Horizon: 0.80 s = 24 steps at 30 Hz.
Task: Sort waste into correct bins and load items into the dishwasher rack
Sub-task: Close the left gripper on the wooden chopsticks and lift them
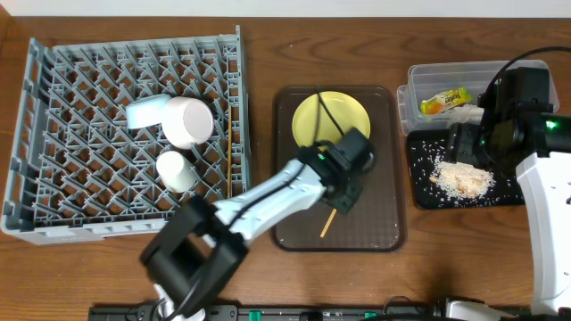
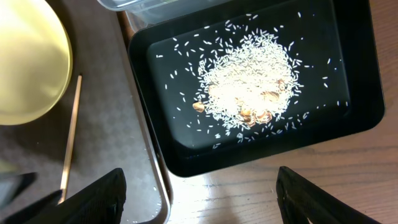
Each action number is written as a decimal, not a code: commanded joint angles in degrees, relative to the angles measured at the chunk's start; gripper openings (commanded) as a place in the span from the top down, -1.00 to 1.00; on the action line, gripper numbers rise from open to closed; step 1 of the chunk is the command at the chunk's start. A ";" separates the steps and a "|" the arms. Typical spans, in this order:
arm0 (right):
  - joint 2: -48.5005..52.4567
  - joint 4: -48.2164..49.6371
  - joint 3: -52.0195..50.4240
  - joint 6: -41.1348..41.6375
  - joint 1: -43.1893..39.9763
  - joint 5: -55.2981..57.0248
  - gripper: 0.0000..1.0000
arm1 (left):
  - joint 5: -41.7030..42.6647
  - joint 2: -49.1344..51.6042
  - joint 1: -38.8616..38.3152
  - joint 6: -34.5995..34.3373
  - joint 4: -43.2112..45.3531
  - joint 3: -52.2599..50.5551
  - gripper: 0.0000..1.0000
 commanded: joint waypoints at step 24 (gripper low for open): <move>-0.11 -0.28 0.17 -0.94 -0.85 -0.20 -0.50 | -2.01 2.49 -1.42 0.55 -3.98 2.12 0.88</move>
